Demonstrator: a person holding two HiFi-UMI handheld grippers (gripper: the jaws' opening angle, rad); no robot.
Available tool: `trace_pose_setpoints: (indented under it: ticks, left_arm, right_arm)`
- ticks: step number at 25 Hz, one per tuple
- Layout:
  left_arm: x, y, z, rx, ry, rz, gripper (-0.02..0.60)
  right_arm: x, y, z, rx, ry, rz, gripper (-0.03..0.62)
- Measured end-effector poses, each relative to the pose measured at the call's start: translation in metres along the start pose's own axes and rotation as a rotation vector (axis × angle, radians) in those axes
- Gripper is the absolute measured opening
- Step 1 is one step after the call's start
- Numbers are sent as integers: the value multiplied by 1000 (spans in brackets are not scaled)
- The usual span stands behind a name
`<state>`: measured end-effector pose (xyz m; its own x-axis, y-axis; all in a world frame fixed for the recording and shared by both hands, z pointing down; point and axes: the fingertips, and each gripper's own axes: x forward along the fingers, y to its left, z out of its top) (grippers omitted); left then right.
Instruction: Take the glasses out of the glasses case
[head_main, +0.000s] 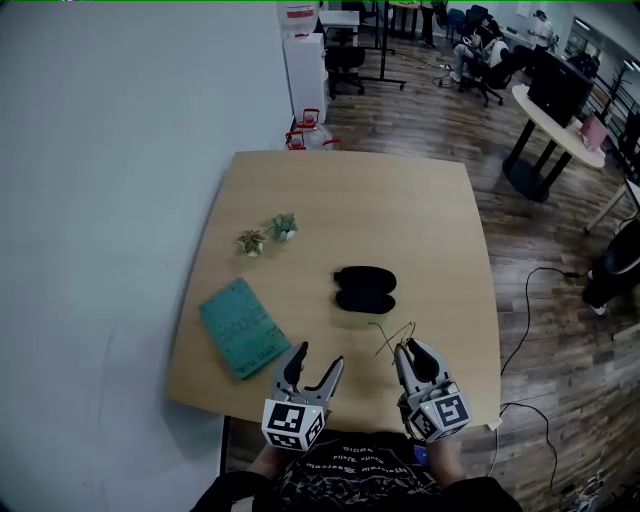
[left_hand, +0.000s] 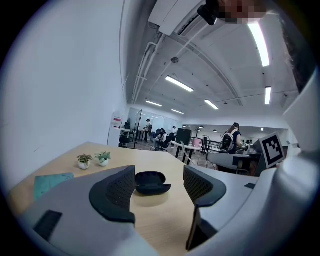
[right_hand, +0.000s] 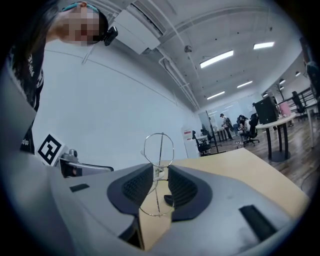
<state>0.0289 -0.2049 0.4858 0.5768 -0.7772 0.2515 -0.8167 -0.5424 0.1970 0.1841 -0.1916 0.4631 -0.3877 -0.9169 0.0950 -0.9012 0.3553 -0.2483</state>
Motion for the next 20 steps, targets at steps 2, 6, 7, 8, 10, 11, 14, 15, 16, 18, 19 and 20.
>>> trace_pose_setpoints:
  ticks: [2,6,7,8,10,11,14,15,16,18,19,20]
  left_arm:
    - [-2,-5,-4,1,7,-12,310]
    - [-6,-11,-10,7,15,-29,310]
    - [-7,-13,-11,5,14,-31,306]
    - [-8,-14,-12,3,13,-31,295]
    - [-11,-13,-14,-1,9,-26,247]
    - [-12,-13,-16,-1,8,-21,230]
    - [-13,-12,-20,1,13,-3,149]
    - [-14,-13,-21,1,16,2,125]
    - [-14,-13,-22,0,18,8,103]
    - [-16,-14,-23,-3,23,20,55]
    - [-16,-14,-23,-4,26,24,38]
    - [-16,-14,-23,-7,27,25,21]
  right_arm:
    - [-8,6,-9,2,13,-3,103]
    - [-14,17,-20,-26,33,10,103]
    - [-16,19,-21,-35,36,13,103]
    - [-16,21,-22,-44,38,16,103]
    - [-16,26,-23,-55,39,23,103]
    - [-15,28,-23,-54,38,27,103]
    - [-15,31,-25,-41,38,35,103]
    - [-16,31,-25,-37,37,38,103]
    - [-16,32,-25,-36,34,43,103]
    - [-17,33,-25,-35,34,51,103]
    - [-17,33,-26,-33,36,52,103]
    - [-16,33,-26,-32,37,51,103]
